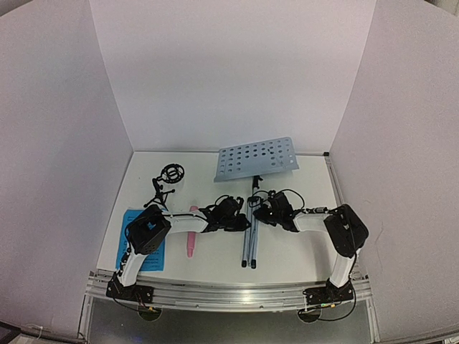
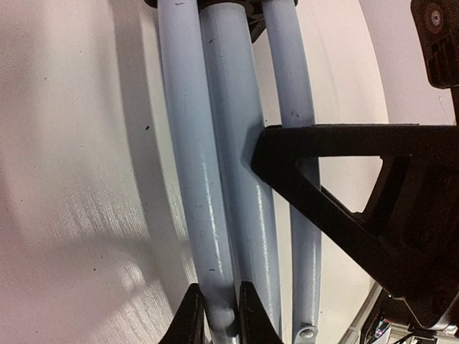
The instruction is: Pack up the instrument practice props
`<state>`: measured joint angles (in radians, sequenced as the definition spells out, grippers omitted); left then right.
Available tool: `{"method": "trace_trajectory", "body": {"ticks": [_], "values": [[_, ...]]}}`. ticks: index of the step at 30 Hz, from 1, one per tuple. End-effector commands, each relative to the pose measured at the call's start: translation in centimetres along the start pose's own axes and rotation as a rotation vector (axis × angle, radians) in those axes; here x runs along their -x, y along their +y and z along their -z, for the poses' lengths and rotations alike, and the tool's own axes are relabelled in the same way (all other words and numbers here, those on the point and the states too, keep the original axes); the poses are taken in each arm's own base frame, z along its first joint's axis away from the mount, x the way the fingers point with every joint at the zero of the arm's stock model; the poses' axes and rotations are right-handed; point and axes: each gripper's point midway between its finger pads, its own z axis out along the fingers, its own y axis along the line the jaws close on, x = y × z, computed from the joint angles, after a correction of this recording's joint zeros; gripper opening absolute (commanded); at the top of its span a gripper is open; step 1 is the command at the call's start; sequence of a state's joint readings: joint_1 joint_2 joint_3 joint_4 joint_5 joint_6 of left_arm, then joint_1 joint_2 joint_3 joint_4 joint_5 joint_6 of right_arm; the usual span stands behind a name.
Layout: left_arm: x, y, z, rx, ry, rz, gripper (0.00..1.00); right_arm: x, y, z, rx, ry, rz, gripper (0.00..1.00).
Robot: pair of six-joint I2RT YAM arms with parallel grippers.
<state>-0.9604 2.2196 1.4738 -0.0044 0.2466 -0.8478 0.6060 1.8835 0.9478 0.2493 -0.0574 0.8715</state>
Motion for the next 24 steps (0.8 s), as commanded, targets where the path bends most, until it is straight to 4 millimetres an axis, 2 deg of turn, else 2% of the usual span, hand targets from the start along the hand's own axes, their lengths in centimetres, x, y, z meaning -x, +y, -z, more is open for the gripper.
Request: {"method": "trace_trajectory", "body": {"ticks": [1,5,8,14,16,18,24], "values": [[-0.2,-2.7,-1.0,-0.059,-0.022,-0.114,0.0,-0.5,-0.9,-1.5,-0.036,0.027,0.024,0.06],[0.6,-2.8,-0.2,-0.033,-0.05,-0.135,0.0,0.8,0.8,0.6,-0.057,0.03,0.094,0.26],[0.8,-2.8,0.1,-0.014,-0.046,-0.125,0.0,1.7,1.7,2.4,-0.064,0.0,0.115,0.36],[1.2,-3.7,0.2,-0.016,-0.046,-0.083,0.0,3.1,2.8,5.4,-0.084,-0.048,0.127,0.46],[1.3,-3.9,0.1,-0.017,-0.043,-0.084,0.0,3.4,2.9,6.2,-0.094,-0.056,0.13,0.53],[0.9,-4.1,-0.1,-0.016,-0.034,-0.084,0.0,3.6,3.0,6.9,-0.099,-0.065,0.133,0.61],[-1.1,-4.1,-1.3,-0.009,-0.01,-0.076,0.0,4.2,3.3,9.0,-0.102,-0.105,0.123,0.65]]}}
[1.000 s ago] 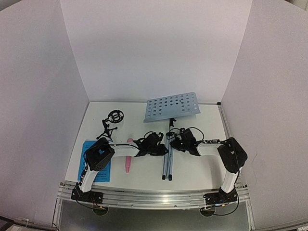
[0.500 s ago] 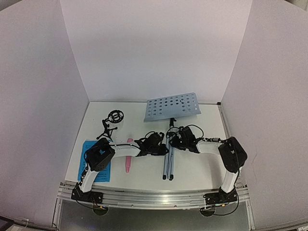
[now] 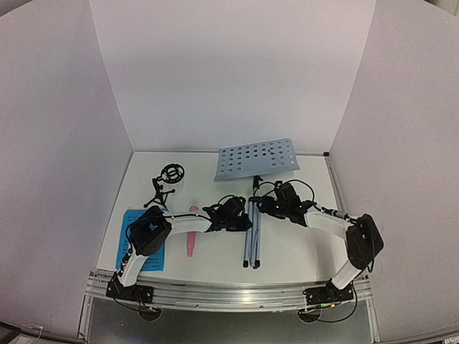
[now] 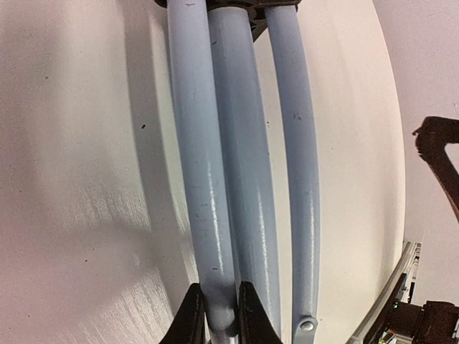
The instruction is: Pack up the instrument practice props
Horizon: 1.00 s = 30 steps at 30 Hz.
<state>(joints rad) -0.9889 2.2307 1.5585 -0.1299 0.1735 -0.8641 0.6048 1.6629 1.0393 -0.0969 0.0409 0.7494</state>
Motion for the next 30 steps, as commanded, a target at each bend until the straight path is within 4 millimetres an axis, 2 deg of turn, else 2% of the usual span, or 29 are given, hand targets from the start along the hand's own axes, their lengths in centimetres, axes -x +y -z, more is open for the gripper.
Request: {"method": "trace_trajectory", "body": {"ticks": [1,3,7,10,13,16,20,23,27,30], "values": [[-1.1,-3.5,-1.1,-0.087,-0.009,-0.083,0.0,1.4,0.3,2.6,-0.019,-0.058,0.003,0.65],[-1.0,-3.7,-1.2,-0.093,-0.017,-0.094,0.05,1.5,0.1,3.1,-0.024,-0.07,0.005,0.67],[0.3,-4.5,-0.4,-0.083,-0.065,-0.149,0.25,1.0,-0.5,3.3,-0.037,-0.065,0.023,0.7],[1.4,-5.8,1.3,-0.097,-0.1,-0.209,0.28,0.9,-0.3,3.6,-0.025,-0.059,0.045,0.7],[1.7,-6.8,3.2,-0.112,-0.109,-0.247,0.4,1.0,-0.4,4.2,-0.022,-0.068,0.048,0.7],[1.7,-6.8,4.6,-0.092,-0.107,-0.303,0.54,1.0,-0.6,4.9,-0.018,-0.081,0.046,0.7],[2.6,-7.3,7.5,-0.063,-0.141,-0.415,0.61,1.5,-0.6,6.6,-0.006,-0.119,0.047,0.7],[3.1,-10.7,11.4,-0.162,-0.18,-0.562,0.66,2.3,-0.6,8.3,-0.01,-0.167,0.076,0.71],[4.9,-14.8,19.3,-0.249,-0.321,-0.748,0.7,3.3,-1.1,10.7,-0.027,-0.222,0.118,0.73],[7.2,-14.8,24.5,-0.219,-0.45,-0.793,0.71,4.3,-1.6,12.4,-0.048,-0.271,0.154,0.75]]}}
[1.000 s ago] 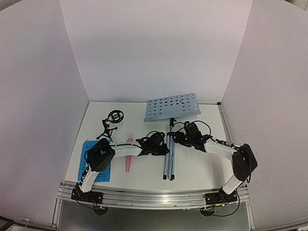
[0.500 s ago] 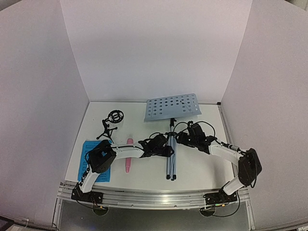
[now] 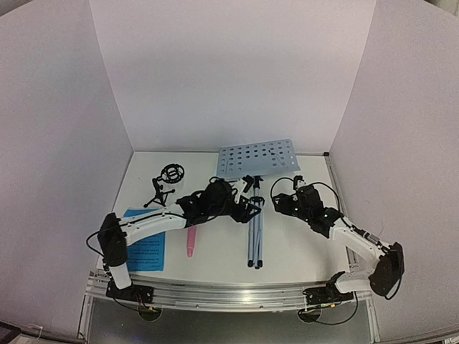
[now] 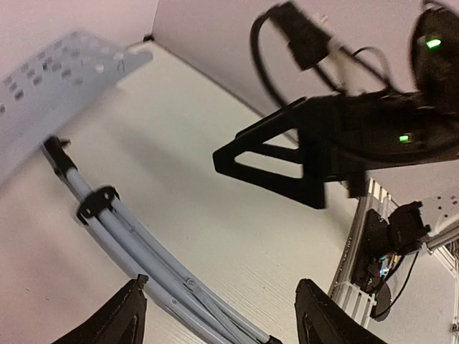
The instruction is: Pack up the instrument practice props
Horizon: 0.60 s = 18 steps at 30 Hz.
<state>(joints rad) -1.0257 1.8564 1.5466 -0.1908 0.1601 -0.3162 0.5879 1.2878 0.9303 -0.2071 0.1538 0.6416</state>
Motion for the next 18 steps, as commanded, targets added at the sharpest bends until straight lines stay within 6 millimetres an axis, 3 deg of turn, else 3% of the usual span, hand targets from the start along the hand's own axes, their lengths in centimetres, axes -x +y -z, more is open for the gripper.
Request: {"method": "trace_trajectory", "body": {"ticks": [1,4,5,8,9,10,12,14,18], "values": [[7.9,-1.1,9.9,0.036,-0.237,-0.22,0.72,2.0,-1.8,2.4,-0.064,-0.082,0.079,0.76],[10.8,0.1,15.0,0.141,-0.351,-0.272,0.74,2.9,-3.3,3.1,-0.063,-0.094,0.073,0.79],[11.7,1.3,16.6,0.174,-0.382,-0.25,0.75,3.3,-4.3,3.2,-0.062,-0.094,0.055,0.79],[13.6,6.7,21.6,0.283,-0.456,-0.129,0.75,4.4,-7.1,4.0,-0.086,-0.112,0.025,0.8],[14.0,9.9,23.8,0.352,-0.486,-0.083,0.75,4.9,-8.3,4.4,-0.112,-0.127,0.036,0.81],[14.2,11.3,25.8,0.381,-0.522,-0.061,0.75,4.9,-9.1,4.6,-0.128,-0.13,0.039,0.82],[13.5,15.6,30.0,0.465,-0.584,0.018,0.75,5.1,-11.0,5.1,-0.156,-0.137,0.023,0.83],[11.5,19.7,35.1,0.567,-0.645,0.106,0.78,5.1,-12.5,5.6,-0.17,-0.142,0.008,0.83],[3.8,24.6,41.9,0.808,-0.682,0.235,0.79,5.2,-15.0,6.8,-0.252,-0.198,0.054,0.84]]}}
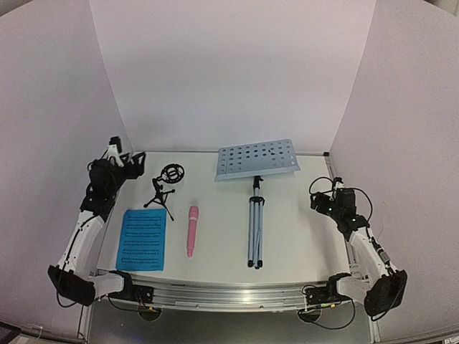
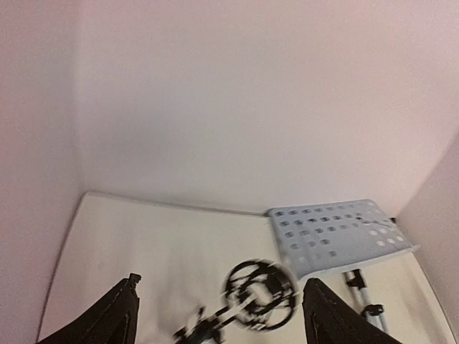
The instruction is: Pack up the instrument practice props
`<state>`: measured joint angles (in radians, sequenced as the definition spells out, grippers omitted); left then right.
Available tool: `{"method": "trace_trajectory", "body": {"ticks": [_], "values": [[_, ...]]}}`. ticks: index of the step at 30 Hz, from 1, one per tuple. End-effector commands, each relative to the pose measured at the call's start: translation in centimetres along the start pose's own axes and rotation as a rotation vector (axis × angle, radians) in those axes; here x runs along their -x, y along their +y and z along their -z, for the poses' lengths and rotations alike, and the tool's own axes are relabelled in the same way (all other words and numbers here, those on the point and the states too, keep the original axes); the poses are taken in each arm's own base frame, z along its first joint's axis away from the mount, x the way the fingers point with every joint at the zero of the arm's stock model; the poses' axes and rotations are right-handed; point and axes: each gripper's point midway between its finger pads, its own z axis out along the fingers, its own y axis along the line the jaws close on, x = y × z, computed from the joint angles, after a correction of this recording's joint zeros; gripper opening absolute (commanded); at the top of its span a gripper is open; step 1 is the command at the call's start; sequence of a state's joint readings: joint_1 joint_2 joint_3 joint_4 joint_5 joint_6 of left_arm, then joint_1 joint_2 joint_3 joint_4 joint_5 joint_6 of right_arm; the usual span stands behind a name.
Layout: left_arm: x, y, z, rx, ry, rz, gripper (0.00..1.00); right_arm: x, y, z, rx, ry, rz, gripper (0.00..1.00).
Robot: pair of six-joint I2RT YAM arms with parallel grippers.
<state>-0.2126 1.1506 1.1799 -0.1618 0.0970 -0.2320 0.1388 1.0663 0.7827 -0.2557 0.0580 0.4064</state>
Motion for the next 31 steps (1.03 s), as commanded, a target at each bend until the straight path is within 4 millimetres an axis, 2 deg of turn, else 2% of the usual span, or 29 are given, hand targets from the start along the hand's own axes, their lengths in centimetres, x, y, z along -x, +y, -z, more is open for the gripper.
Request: {"method": "trace_trajectory", "body": {"ticks": [1,4,7,11,13,15,18,21,31], "values": [[-2.0,7.9,6.5,0.212,-0.053,0.089,0.79,0.4,-2.0,1.2,-0.048,-0.075,0.092,0.84],[-6.1,12.4,9.2,0.366,-0.009,0.11,0.82,0.0,-2.7,2.2,-0.04,-0.179,0.149,0.85],[-10.6,15.6,10.6,0.474,0.059,0.104,0.85,-0.2,-2.8,3.6,0.003,-0.317,0.166,0.86],[-15.8,17.8,11.2,0.521,0.146,0.056,0.98,-2.6,-4.3,4.3,0.004,-0.376,0.162,0.86],[-18.4,18.5,11.4,0.528,0.195,0.056,1.0,-3.5,-4.7,4.5,0.007,-0.389,0.163,0.86],[-20.2,19.2,11.8,0.551,0.209,0.079,1.0,-3.8,-5.2,4.8,-0.005,-0.412,0.161,0.87],[-20.1,20.7,13.0,0.652,0.155,0.2,1.0,-3.8,-5.9,5.1,-0.037,-0.441,0.166,0.88],[-19.8,21.1,13.4,0.671,0.144,0.281,1.0,-4.1,-6.1,4.8,-0.045,-0.43,0.186,0.88],[-18.6,19.1,12.7,0.541,0.147,0.214,1.0,-4.7,-6.1,3.8,-0.052,-0.389,0.22,0.88]]}}
